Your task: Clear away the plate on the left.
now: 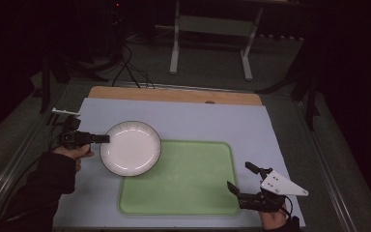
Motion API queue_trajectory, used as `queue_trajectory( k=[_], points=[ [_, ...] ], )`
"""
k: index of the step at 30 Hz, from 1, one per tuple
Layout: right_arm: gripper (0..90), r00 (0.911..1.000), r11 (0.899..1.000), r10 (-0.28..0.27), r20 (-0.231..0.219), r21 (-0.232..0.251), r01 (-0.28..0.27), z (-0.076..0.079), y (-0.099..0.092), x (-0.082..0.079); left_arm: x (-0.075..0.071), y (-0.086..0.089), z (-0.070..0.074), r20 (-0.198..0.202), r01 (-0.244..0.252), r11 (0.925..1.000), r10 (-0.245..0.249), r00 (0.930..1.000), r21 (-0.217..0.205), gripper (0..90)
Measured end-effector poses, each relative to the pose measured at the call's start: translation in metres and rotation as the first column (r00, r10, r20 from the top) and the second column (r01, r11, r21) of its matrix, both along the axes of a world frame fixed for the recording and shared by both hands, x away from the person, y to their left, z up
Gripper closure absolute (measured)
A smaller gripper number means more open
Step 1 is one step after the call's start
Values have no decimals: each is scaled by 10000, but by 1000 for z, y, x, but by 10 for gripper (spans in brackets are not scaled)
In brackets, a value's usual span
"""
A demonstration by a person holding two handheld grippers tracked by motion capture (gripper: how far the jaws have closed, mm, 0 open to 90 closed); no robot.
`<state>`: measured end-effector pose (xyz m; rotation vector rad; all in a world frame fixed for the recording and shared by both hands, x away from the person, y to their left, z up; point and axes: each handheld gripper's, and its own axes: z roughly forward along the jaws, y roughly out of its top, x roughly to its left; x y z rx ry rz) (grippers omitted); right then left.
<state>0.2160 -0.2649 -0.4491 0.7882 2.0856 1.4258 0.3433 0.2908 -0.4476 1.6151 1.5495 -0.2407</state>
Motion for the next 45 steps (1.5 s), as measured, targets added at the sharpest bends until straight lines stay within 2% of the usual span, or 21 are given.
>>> queue_trajectory(
  k=[8,14,20,24,29,37,45],
  points=[
    [144,10000,10000,-17,-10,18,17,0,-1,0,1,-21,8,189,601,9982,-601,9980,-21,838],
    [144,10000,10000,-11,-19,17,11,0,-1,-1,0,-32,11,245,780,9969,-778,9967,-77,838],
    [144,10000,10000,-9,-19,16,9,0,-1,-1,-1,-46,15,350,1232,9923,-1227,9918,-131,837],
    [144,10000,10000,-9,-14,17,9,0,-1,-1,-1,-53,18,401,1279,9915,-1269,9911,-236,837],
    [144,10000,10000,-5,10,39,5,1,-2,-1,-2,-63,23,605,1508,9883,-1492,9870,-237,837],
    [144,10000,10000,8,25,33,-8,1,-2,-1,-2,-85,24,653,2066,9783,-2052,9765,-162,835],
    [144,10000,10000,-10,31,30,10,1,-3,-2,-1,-112,16,539,2680,9633,-2669,9622,-148,836]
  ],
)
